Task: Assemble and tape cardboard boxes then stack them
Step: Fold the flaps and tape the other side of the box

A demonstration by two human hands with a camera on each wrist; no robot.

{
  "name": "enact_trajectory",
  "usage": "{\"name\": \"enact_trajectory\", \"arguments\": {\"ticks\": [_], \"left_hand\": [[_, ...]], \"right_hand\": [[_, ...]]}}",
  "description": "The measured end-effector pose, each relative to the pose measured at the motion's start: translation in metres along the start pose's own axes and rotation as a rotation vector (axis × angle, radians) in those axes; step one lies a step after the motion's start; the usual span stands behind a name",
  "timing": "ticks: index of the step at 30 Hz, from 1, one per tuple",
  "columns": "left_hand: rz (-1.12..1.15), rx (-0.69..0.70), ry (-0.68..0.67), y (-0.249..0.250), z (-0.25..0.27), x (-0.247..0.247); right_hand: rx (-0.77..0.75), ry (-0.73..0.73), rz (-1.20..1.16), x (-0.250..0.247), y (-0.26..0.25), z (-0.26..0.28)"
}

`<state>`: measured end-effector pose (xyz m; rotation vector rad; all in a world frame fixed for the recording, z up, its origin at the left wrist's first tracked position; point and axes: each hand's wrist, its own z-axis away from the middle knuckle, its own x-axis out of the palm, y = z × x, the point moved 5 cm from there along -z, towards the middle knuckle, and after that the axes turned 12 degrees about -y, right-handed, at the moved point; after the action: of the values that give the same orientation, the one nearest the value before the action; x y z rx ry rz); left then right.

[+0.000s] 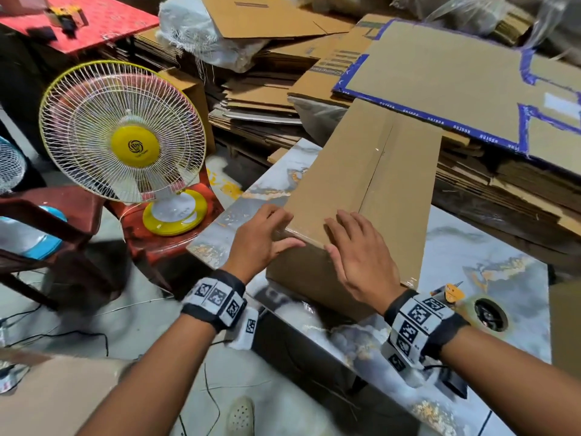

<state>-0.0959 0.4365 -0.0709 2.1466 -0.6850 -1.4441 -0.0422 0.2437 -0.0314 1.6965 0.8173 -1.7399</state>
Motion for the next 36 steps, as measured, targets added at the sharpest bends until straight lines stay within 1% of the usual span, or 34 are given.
{"name": "enact_trajectory", "arguments": {"ticks": [2, 4, 7, 9, 11, 14, 17, 20, 23, 25, 28, 32, 34, 36], "left_hand": [[-0.086, -0.009, -0.143, 0.006, -0.011, -0.009], [-0.218, 0.030, -0.272, 0.010, -0.022, -0.012], [-0.430, 0.167, -0.454, 0.013, -0.034, -0.006], [-0.503, 0.251, -0.567, 0.017, -0.039, 0.001], [-0.542, 0.293, -0.623, 0.021, -0.042, 0.007], [-0.527, 0.320, -0.626, 0.022, -0.044, 0.011], [-0.580, 0.355, -0.637, 0.018, -0.044, 0.013], [-0.596, 0.363, -0.633, 0.018, -0.045, 0.014], [-0.626, 0.373, -0.595, 0.020, -0.045, 0.015], [-0.654, 0.384, -0.575, 0.020, -0.043, 0.015], [-0.702, 0.390, -0.554, 0.020, -0.040, 0.014], [-0.723, 0.382, -0.580, 0.022, -0.040, 0.012], [-0.742, 0.395, -0.605, 0.023, -0.041, 0.009], [-0.776, 0.441, -0.635, 0.029, -0.047, 0.011]], "right_hand": [[0.029, -0.054, 0.092, 0.004, -0.002, -0.004], [0.028, -0.092, 0.155, 0.007, -0.004, -0.008], [-0.001, -0.122, 0.192, 0.010, -0.004, -0.009], [0.015, -0.127, 0.185, 0.009, -0.001, -0.008], [0.032, -0.110, 0.178, 0.009, -0.001, -0.007], [0.031, -0.105, 0.180, 0.010, -0.003, -0.007], [0.033, -0.118, 0.188, 0.010, 0.000, -0.006], [0.073, -0.124, 0.186, 0.007, -0.002, -0.004], [0.128, -0.117, 0.200, 0.007, -0.008, -0.007], [0.125, -0.127, 0.223, 0.009, -0.008, -0.007], [0.105, -0.122, 0.238, 0.011, 0.010, 0.009], [0.155, -0.112, 0.220, 0.019, 0.044, 0.050], [0.192, -0.072, 0.225, 0.016, 0.046, 0.057], [0.207, -0.030, 0.226, 0.012, 0.037, 0.051]]}}
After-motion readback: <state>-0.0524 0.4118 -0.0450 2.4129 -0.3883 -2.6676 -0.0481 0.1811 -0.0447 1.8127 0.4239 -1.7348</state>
